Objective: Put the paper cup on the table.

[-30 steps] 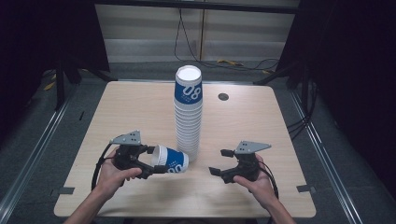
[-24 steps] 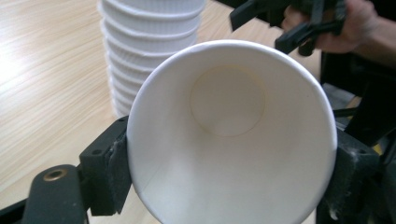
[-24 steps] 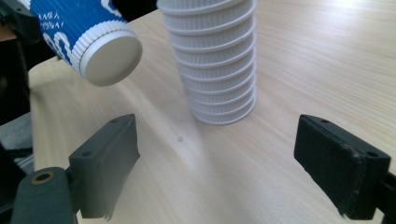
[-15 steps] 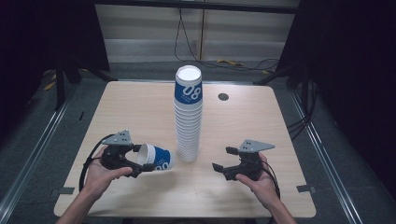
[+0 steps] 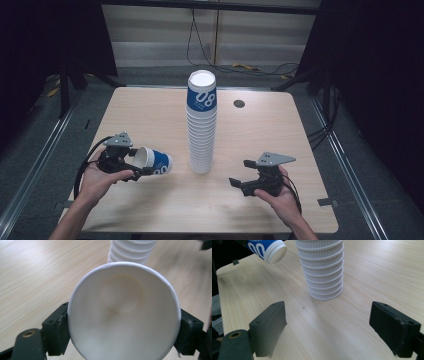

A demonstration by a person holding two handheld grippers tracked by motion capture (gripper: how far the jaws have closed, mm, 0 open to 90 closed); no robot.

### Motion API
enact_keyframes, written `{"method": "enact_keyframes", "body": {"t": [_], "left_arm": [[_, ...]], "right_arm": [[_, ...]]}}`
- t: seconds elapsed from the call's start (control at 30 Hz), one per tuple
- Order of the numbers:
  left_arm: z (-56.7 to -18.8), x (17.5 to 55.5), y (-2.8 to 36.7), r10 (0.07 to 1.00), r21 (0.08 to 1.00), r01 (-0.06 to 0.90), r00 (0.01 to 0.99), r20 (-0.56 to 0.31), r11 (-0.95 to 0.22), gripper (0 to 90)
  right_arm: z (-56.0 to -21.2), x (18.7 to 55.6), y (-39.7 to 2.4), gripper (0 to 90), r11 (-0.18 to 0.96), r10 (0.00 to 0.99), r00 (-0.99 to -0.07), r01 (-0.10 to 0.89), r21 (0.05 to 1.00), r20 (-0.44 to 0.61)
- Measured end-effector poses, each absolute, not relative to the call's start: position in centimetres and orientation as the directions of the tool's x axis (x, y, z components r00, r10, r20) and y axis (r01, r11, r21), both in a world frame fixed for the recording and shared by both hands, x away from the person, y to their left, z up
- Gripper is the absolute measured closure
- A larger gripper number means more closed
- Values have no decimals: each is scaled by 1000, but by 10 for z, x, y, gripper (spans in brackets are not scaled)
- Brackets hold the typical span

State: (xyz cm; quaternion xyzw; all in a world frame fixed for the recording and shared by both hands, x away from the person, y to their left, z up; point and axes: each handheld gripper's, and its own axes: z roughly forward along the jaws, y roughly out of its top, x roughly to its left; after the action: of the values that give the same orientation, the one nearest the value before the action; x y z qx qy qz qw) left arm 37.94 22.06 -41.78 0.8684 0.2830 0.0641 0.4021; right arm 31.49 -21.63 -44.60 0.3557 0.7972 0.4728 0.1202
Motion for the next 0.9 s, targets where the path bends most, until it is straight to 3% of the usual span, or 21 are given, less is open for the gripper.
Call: {"method": "enact_keyframes", "body": {"t": [0.9], "left_arm": [[-406, 439, 210, 628, 496, 542, 778, 9, -678, 178]], "right_arm": [[-449, 316, -217, 146, 306, 668, -726, 469, 829, 164]]}}
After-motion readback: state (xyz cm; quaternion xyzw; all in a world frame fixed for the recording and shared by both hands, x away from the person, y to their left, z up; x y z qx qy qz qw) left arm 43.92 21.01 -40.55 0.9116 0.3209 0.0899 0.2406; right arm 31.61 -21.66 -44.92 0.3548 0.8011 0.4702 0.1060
